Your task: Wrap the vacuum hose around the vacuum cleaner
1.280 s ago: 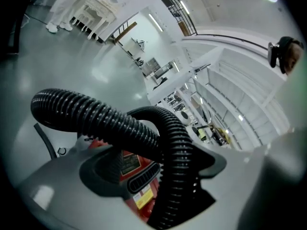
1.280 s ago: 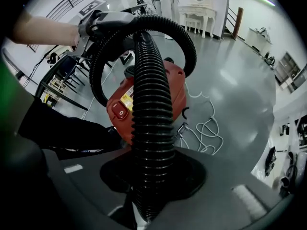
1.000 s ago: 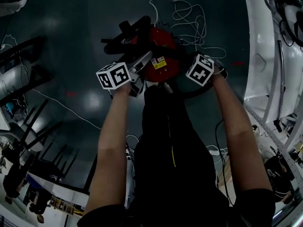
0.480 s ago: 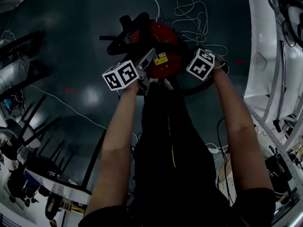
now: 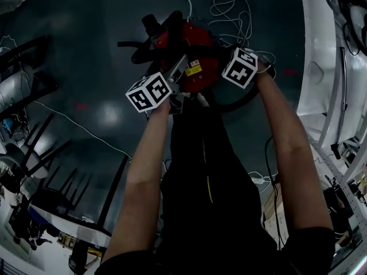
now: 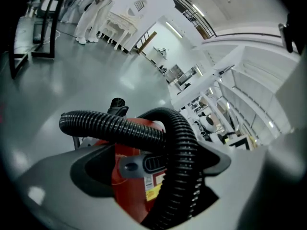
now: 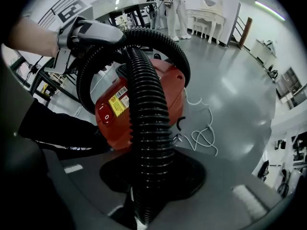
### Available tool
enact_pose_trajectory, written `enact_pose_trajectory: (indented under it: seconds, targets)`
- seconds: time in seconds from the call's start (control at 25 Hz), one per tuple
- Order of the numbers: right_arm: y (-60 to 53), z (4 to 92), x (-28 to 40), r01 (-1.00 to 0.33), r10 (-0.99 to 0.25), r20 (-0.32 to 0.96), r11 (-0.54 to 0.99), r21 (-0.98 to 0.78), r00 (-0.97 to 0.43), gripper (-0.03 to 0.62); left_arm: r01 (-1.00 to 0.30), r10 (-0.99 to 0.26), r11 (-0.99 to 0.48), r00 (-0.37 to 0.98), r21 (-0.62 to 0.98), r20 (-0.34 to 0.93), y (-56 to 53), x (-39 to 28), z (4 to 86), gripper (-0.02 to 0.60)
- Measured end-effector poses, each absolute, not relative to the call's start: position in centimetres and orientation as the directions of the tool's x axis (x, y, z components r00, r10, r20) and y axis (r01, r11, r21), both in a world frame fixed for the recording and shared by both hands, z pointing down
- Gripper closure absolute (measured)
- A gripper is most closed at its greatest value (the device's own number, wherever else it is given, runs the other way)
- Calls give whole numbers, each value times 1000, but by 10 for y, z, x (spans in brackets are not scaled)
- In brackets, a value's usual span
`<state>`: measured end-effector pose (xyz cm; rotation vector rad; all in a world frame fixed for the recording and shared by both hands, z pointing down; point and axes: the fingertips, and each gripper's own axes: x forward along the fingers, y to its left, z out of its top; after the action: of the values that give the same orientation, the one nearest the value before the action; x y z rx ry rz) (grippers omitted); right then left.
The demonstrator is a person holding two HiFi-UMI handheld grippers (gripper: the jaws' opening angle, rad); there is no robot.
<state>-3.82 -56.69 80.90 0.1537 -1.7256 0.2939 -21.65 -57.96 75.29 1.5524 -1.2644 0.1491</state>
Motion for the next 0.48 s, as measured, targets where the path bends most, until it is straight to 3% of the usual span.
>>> enact_pose_trajectory:
  seconds: [0.24,0.28,0.48]
  targets:
    - [-589,813,-52,-236,27,980,969,-74,-197,461,-803,-630,130,386,581,674,-571,-223,757,89]
    - [-594,814,-56,-242,17,979,968,-67,-202,461,-821,-623,102,388,562,679,-570,-221,758,133]
    - [-604,822,-68,-263,27,978,961,-82,-207,465,-879,-603,-63,412,473,684,-572,-202,756,207]
